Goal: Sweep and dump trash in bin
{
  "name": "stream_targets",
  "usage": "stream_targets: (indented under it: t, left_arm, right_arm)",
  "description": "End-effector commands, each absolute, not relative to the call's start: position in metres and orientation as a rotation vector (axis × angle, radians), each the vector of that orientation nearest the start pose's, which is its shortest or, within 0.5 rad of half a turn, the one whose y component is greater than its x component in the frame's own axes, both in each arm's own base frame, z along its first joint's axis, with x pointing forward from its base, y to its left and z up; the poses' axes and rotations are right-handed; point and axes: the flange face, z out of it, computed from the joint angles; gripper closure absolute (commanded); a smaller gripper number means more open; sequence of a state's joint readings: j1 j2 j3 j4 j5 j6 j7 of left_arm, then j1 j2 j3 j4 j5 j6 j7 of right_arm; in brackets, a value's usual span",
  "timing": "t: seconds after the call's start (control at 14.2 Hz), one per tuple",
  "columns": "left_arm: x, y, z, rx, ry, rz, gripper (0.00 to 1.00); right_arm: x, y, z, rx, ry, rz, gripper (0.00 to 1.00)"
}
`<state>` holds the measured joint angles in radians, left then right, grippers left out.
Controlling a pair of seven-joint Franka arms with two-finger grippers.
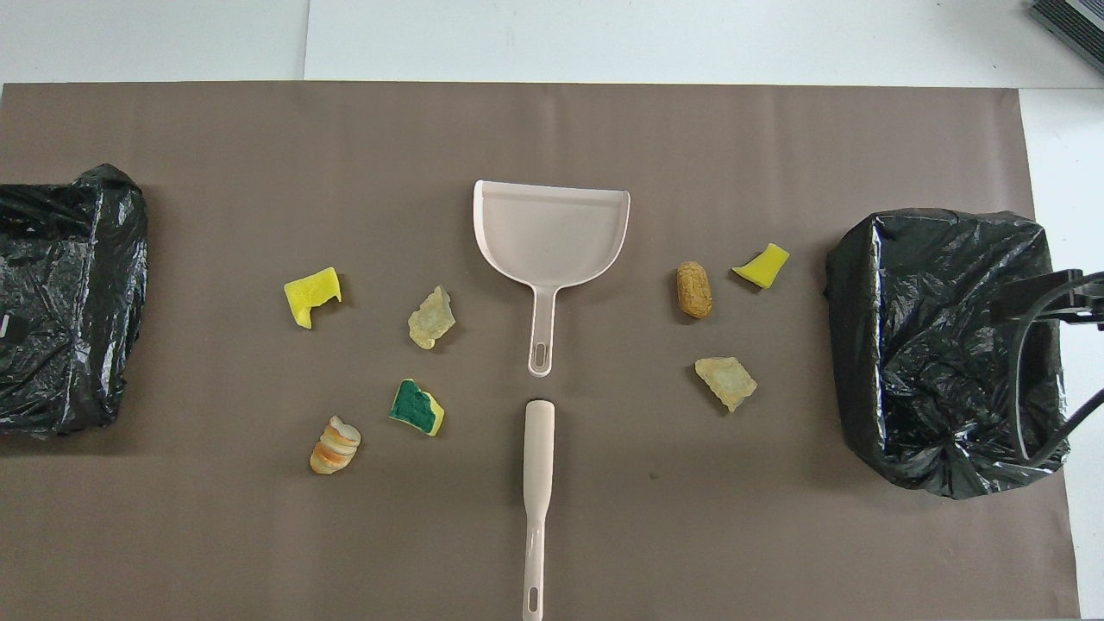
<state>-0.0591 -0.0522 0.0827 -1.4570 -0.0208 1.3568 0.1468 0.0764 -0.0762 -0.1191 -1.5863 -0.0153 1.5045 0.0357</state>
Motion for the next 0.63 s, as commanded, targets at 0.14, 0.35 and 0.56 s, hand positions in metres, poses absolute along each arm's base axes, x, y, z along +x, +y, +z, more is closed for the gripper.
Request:
stream_targets:
  t: [0.14,0.35,0.56]
  left_arm:
    - [0.500,0.011,0.684,-3.148,0.207,0.081,0.00]
    - [0.497,0.005,0.683,-3.150,0.213,0.103,0.00]
    - [0.485,-0.021,0.676,-3.152,0.252,0.130,0.00]
  right_arm:
    - [0.522,-0.030,0.651,-3.138,0.123,-0.013,0.00]
    - [0.527,-0.024,0.646,-3.138,0.087,-0.045,0.00]
    - [0.545,-0.003,0.630,-3.147,0.038,-0.103,0.00]
